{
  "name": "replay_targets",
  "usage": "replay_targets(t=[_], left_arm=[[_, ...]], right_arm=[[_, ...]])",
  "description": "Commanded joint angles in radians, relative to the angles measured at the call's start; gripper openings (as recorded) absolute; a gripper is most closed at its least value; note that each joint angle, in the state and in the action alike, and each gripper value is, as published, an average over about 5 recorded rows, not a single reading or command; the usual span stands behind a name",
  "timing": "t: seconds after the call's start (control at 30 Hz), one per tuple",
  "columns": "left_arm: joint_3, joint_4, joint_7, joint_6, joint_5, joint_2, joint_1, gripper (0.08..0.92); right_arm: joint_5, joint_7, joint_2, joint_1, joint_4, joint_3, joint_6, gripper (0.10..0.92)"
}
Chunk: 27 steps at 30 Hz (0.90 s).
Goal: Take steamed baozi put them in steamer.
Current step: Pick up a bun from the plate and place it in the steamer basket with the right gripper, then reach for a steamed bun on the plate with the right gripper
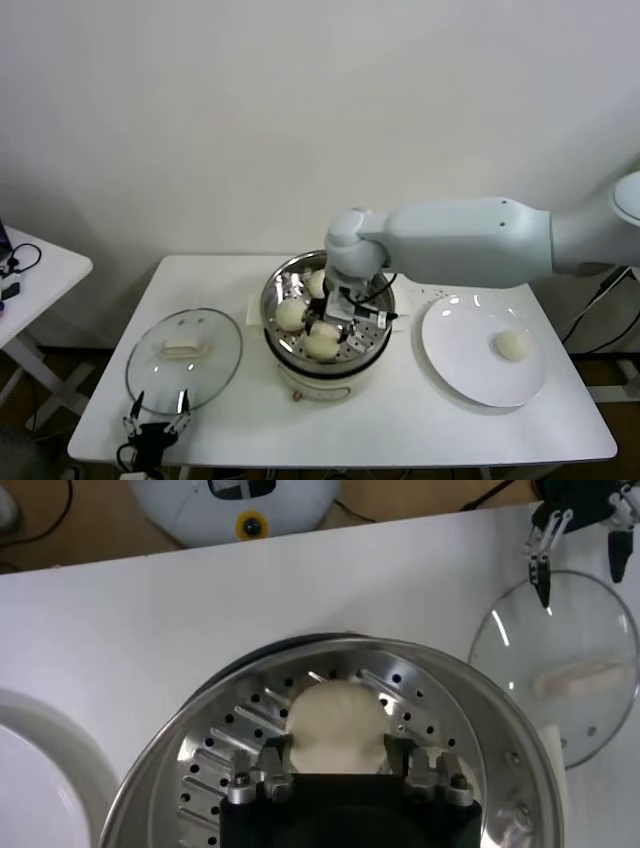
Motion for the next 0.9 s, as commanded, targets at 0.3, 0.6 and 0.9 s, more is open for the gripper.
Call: replay_targets(t=[0.3, 0.6, 0.9], left_arm=[[-0.005, -0.016, 0.002, 0.005, -0.007, 0.002, 0.009, 0.823], [-0.009, -0.024, 0.003, 0.003, -0.019, 0.008, 0.015, 0.823], [-0.004, -0.012, 0.004, 0.001, -0.016, 0.005, 0.012, 0.823]], right_arm=[[0.278, -0.114, -0.137, 0.353, -0.101, -0.198, 0.088, 0.821], [0.416, -0.155, -0.369, 0.433, -0.260, -0.505, -0.040, 0.823], [0.318, -0.088, -0.616, 0.114, -0.344, -0.366, -0.188, 0.823]])
